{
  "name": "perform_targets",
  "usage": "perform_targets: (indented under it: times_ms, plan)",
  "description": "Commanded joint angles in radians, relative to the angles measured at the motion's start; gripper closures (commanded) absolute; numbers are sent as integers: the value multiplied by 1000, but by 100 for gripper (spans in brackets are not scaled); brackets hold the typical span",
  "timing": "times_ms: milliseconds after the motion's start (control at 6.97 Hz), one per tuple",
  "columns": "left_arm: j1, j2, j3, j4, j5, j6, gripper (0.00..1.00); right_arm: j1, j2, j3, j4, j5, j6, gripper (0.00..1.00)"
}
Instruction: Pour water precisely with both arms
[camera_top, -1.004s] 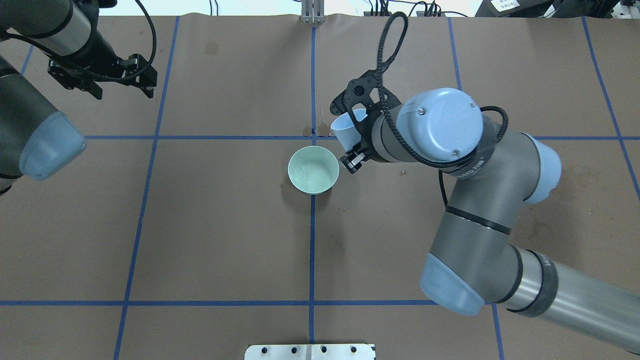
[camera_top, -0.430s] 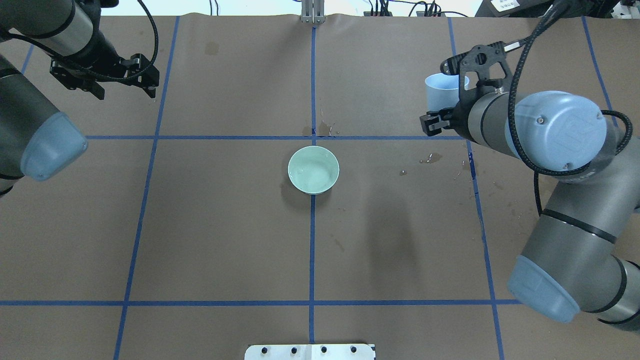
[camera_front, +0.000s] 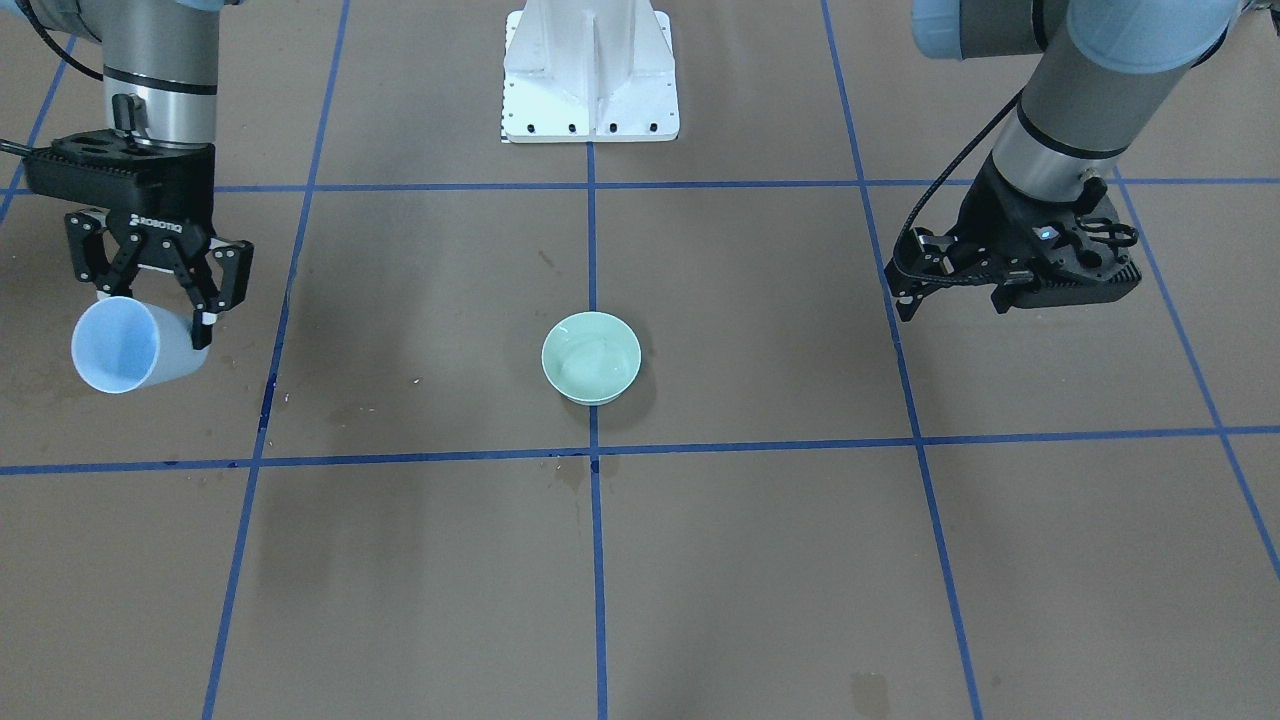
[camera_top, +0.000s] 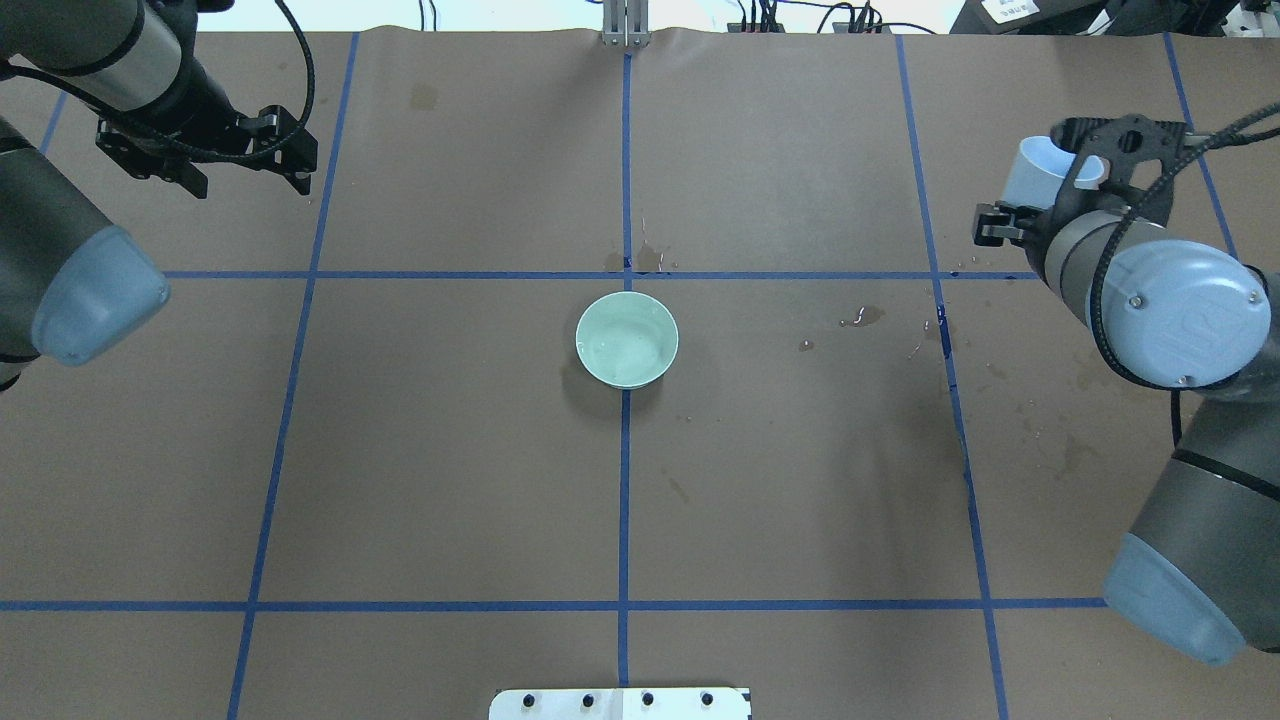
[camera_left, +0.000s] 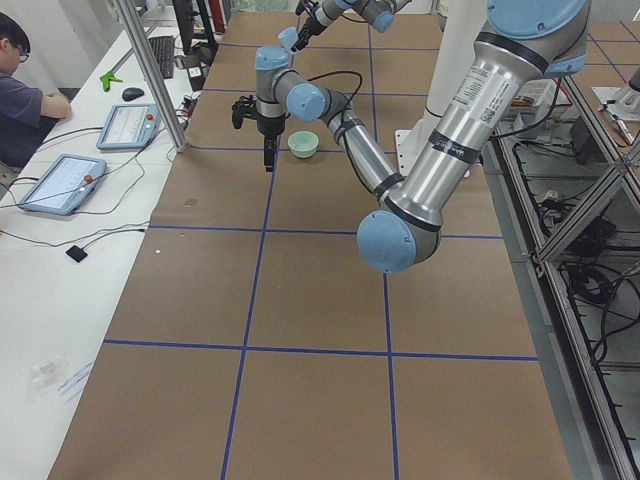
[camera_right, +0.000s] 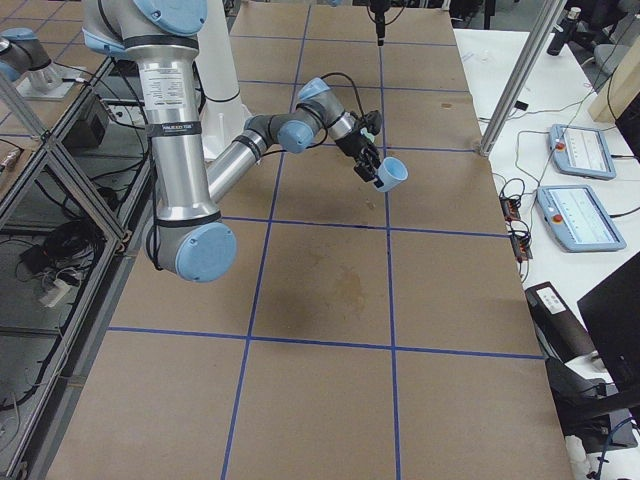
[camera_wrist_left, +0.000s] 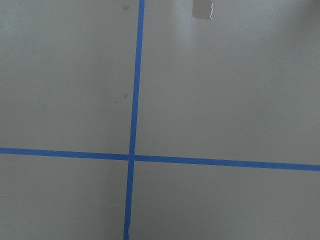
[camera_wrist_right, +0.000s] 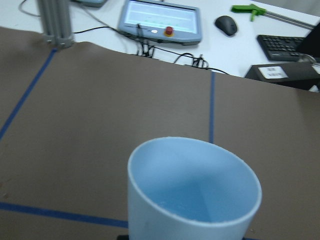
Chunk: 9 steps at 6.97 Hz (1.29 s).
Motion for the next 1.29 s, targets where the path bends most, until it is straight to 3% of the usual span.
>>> perform_targets:
  times_ms: [0, 430, 860, 1147]
  plan:
    - [3, 0, -13, 20, 0, -2, 0, -82, -246, -11, 226, -157, 159, 100]
    - [1, 3, -13, 20, 0, -2, 0, -343, -284, -127, 278, -422, 408, 100]
    - [3, 3, -11, 20, 0, -2, 0, -445, -278, -207, 279, -562, 514, 100]
    - [3, 3, -10, 20, 0, 0, 0, -477, -264, -268, 279, -599, 560, 100]
